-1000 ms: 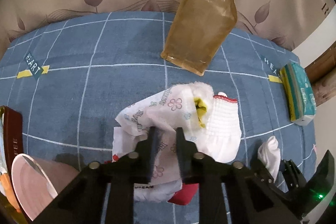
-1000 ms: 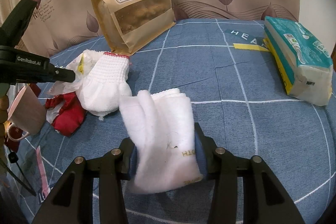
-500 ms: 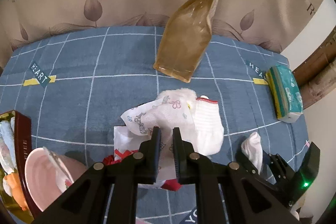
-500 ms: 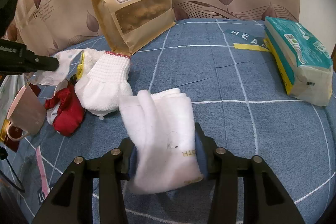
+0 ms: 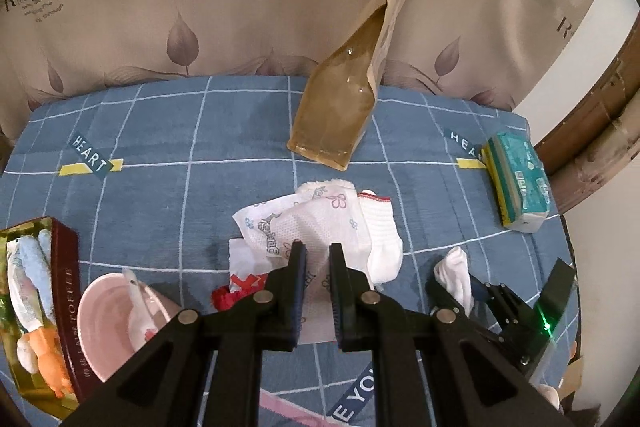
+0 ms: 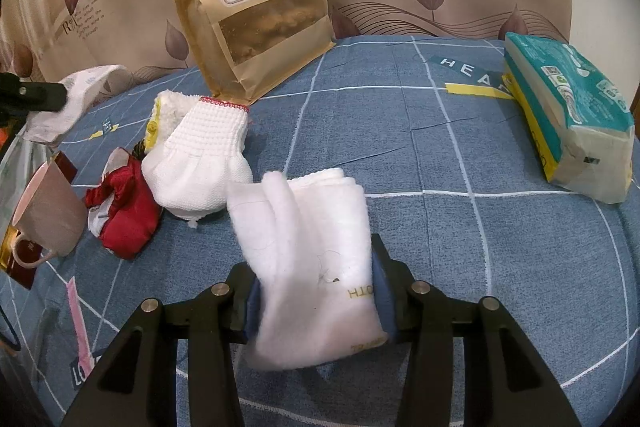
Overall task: Organize soft objects
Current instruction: 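Carry the floral pad with the left gripper into the tin tray and release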
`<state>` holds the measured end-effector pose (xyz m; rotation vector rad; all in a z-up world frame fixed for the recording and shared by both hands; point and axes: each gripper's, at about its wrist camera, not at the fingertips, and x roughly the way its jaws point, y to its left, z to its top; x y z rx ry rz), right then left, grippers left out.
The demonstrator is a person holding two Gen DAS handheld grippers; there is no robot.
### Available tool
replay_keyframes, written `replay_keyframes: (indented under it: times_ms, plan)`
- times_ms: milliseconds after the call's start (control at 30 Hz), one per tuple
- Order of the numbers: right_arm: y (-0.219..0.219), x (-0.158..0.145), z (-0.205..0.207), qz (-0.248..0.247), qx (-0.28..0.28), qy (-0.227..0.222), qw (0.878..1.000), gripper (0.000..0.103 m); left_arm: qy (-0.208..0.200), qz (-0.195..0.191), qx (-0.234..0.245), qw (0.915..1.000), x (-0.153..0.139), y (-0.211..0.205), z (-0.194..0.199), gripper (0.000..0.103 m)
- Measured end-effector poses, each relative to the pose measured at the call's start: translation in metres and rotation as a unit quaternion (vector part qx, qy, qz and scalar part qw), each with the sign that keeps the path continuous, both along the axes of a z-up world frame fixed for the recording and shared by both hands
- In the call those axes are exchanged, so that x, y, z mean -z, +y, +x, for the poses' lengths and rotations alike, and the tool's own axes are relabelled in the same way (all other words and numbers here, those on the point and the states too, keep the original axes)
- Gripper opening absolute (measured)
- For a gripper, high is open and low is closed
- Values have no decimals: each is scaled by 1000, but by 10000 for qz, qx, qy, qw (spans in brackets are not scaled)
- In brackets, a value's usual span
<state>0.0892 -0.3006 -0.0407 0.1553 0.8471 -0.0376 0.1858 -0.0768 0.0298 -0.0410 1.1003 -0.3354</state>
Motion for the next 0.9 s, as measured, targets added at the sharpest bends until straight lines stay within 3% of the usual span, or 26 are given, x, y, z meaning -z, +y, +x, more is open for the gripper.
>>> replay_keyframes:
  times_ms: [467,900]
  plan:
    - [0,0,0,-12,-4,-3,10000,44,-266,108,-233,9993,-31,40,-9,11]
    - [1,0,1,-44,-4,3,10000,44,-436,467,-941,9935,-47,128,-14,11]
